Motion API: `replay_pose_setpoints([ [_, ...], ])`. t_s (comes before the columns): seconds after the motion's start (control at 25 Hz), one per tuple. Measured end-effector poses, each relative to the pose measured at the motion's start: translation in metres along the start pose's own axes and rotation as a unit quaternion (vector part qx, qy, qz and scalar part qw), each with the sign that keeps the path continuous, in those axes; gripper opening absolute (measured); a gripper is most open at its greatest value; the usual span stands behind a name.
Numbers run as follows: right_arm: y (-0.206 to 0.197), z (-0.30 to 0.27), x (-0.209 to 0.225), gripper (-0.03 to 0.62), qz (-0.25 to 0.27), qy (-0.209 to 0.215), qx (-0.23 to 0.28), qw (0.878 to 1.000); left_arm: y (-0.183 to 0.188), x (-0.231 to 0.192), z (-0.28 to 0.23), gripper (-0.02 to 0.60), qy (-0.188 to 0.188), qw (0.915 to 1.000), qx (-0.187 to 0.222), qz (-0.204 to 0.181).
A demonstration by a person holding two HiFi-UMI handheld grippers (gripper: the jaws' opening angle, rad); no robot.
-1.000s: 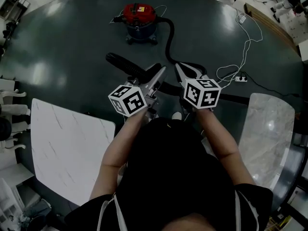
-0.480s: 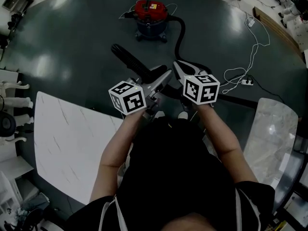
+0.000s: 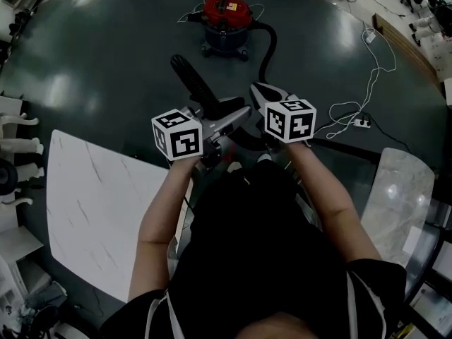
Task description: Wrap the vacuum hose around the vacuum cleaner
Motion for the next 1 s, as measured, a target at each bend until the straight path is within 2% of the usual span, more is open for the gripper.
replay_pose_setpoints([
  [0.36, 0.020, -0.037, 0.021, -0.003, 0.015, 0.011, 0.000, 1.000, 0.026, -0.013, -0.009, 0.136, -0.037, 0.9991, -0.019, 0.002],
  [0.56, 0.029, -0.059, 0.046, -0.003, 0.018, 0.021, -0.008, 1.000, 0.046, -0.026, -0.030, 0.137, -0.034, 0.9983, -0.046, -0.008],
  [1.0, 0.061, -0.110, 0.108, -0.003, 0.045, 0.062, -0.020, 0.997, 0.099, -0.057, -0.085, 0.138, -0.045, 0.9982, -0.039, 0.007],
])
Point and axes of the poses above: the fingertips, and each gripper's own axes: z backward along the fingers, x to its right, y out of its top, the point moved 10 cm from there along z, backward along the fingers, and after that the axes turned 10 degrees about z, right-handed, at the moved point
